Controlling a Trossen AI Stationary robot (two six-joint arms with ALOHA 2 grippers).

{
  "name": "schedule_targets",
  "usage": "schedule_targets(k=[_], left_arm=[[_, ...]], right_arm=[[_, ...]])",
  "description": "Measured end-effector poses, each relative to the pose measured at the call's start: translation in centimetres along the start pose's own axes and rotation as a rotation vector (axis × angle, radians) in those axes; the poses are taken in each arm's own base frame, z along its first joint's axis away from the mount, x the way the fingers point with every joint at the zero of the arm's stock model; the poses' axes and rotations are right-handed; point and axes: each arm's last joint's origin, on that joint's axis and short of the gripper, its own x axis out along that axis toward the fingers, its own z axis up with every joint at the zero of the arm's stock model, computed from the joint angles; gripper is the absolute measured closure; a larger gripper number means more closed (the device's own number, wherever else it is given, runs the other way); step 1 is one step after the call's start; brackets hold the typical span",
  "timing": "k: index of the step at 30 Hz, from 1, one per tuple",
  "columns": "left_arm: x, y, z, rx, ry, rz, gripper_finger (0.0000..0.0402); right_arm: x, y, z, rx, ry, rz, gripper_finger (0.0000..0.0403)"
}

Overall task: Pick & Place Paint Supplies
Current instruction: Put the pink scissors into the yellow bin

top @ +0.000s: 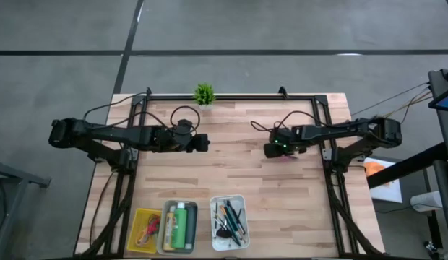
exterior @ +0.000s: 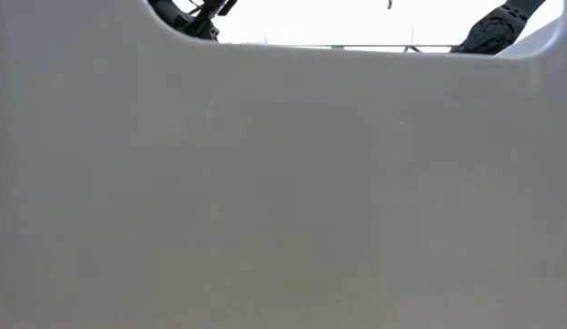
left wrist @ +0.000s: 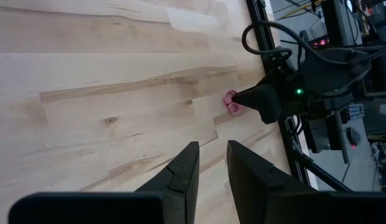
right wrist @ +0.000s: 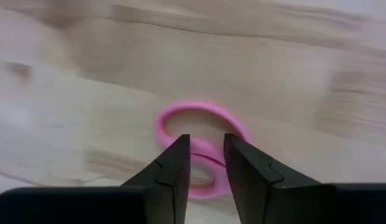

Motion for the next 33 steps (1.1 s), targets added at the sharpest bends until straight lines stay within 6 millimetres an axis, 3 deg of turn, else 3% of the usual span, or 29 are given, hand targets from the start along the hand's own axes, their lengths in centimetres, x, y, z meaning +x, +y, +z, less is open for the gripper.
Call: schedule_targets(k=[8,17,25,33], left_arm=[[0.0,0.0,0.0,0.000,0.000,0.000,0.0316],[0.0,0.0,0.0,0.000,0.000,0.000,0.0316],[0.0,0.0,0.0,0.000,0.000,0.000,0.0316],[0.0,0.0,0.0,0.001,0.001,0.002,0.0316]], right_arm=[[3.0,3.2,0.9,-0.053,0.059,0.159,0.0309],[3.6,10.3,2.8,-0.263,0.014,0.264,0.0309],[5.5,17.0,3.8,-0.428,0.050,0.369,0.0309],[5.6,21.0,4.1,-0.565,0.105,0.302,0.0310]])
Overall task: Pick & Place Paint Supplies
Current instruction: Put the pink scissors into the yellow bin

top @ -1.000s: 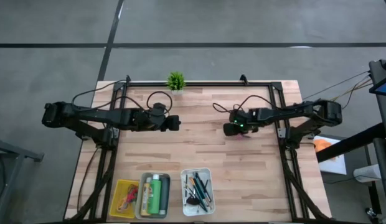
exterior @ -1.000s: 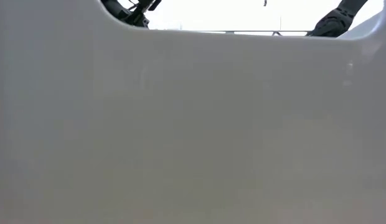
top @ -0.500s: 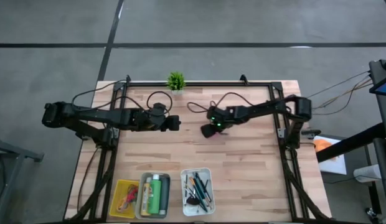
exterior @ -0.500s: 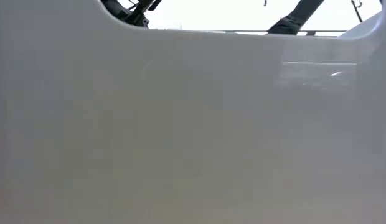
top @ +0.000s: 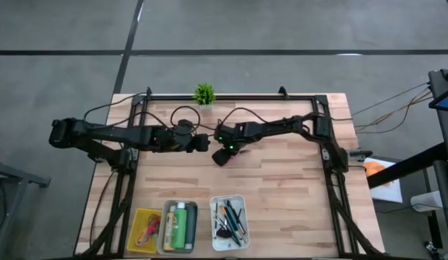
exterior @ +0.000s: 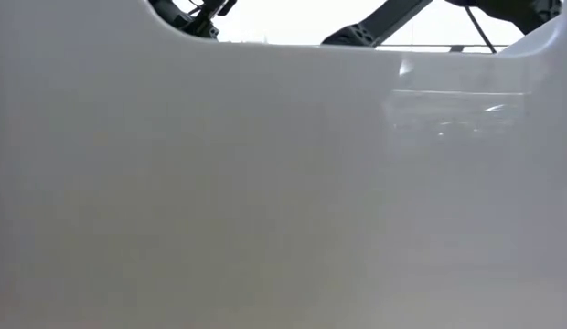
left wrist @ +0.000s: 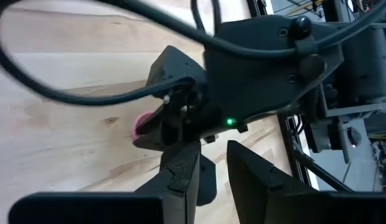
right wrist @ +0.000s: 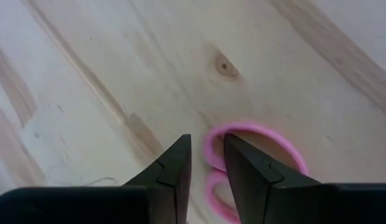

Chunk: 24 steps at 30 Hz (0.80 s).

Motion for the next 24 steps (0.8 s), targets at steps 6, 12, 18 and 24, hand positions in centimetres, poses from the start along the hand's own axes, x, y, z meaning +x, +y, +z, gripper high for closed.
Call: schedule_targets(k=[6,12,18,24], left_arm=[[0.0,0.1,0.0,0.002,0.002,0.006,0.0316],[0.0,0.1,0.0,0.002,0.002,0.007,0.0316],[0.0,0.1,0.0,0.002,0.002,0.008,0.0316],[0.0,0.1,0.0,0.003,0.003,0.010,0.0316]], right_arm=[[-1.0,1.1,0.9,-0.029,-0.013,-0.017,0.0310],[-2.7,1.4,0.8,-0.031,-0.048,-0.042,0.0310],[-5.0,1.5,-0.4,-0.067,-0.112,-0.099,0.0309],[-9.2,1.4,-3.5,-0.089,-0.270,-0.094,0.0309]])
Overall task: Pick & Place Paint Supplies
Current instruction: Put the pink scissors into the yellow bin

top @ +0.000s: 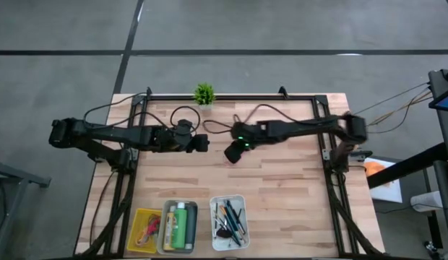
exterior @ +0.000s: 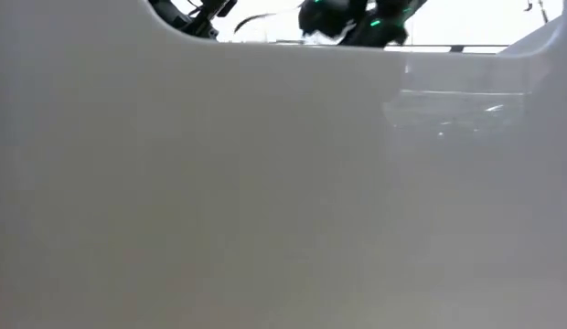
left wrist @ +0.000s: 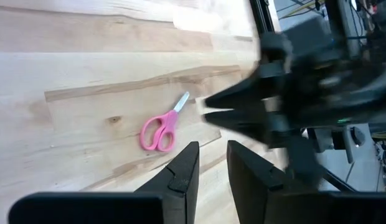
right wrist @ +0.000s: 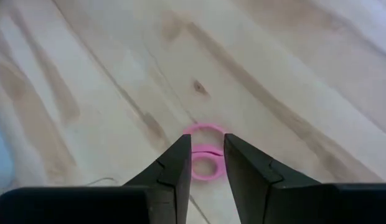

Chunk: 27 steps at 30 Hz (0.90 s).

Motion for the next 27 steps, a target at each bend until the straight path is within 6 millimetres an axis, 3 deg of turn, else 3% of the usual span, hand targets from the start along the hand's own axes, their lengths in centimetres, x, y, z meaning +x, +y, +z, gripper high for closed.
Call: schedule_targets(k=[8,15,22,27], left_arm=[[0.0,0.1,0.0,0.002,0.001,0.005,0.0316],[0.0,0.1,0.0,0.002,0.002,0.008,0.0316],[0.0,0.1,0.0,0.003,0.003,0.010,0.0316],[0.0,0.1,0.0,0.003,0.003,0.010,0.0316]], right_arm=[[-5.6,-1.7,-4.2,0.091,-0.324,0.210,0.0309],[-9.1,-3.0,-9.1,-0.018,-0.647,0.355,0.0309],[-10.8,-5.6,-13.4,-0.073,-0.691,0.397,0.0309],[-11.8,-7.4,-15.4,-0.164,-0.737,0.428,0.0309]])
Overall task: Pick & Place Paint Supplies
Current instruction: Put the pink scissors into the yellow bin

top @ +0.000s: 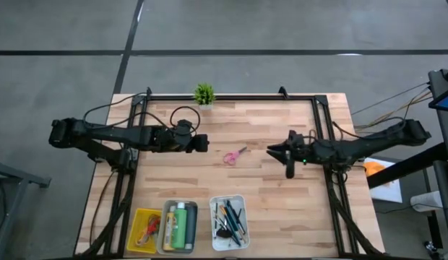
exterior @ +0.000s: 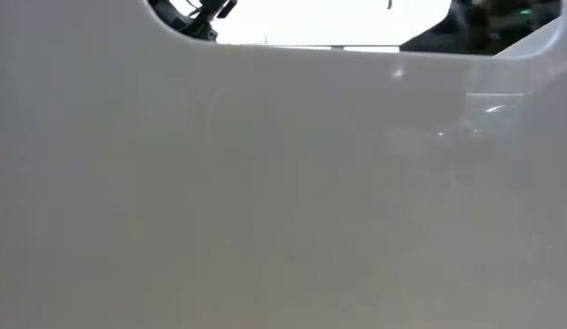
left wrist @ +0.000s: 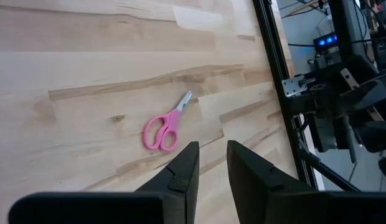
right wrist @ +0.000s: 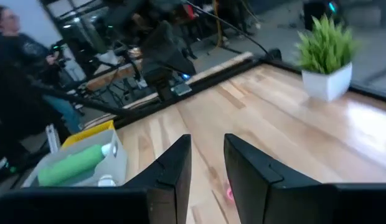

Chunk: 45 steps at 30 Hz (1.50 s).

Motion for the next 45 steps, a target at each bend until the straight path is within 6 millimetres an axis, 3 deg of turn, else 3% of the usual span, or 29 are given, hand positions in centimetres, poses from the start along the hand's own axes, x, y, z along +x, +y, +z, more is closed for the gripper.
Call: schedule_targets(k=[8,18,22,38,45], left_arm=[[0.0,0.0,0.0,0.000,0.000,0.000,0.0316],[0.0,0.0,0.0,0.000,0.000,-0.001,0.0316],[0.0,0.0,0.0,0.000,0.000,-0.001,0.0316],[0.0,0.0,0.0,0.000,0.001,0.000,0.0316],[0.0,0.0,0.0,0.000,0.001,0.001,0.0316]], right_arm=[[-3.6,-0.9,-0.2,-0.207,-0.076,0.265,0.0309],[-5.8,-2.9,-2.1,-0.163,-0.184,0.292,0.0309],[-6.4,-3.6,-3.1,-0.147,-0.217,0.303,0.0309],[-7.5,-4.2,-3.4,-0.161,-0.200,0.335,0.0309],[-7.4,-4.2,-3.5,-0.005,-0.164,0.338,0.0309]])
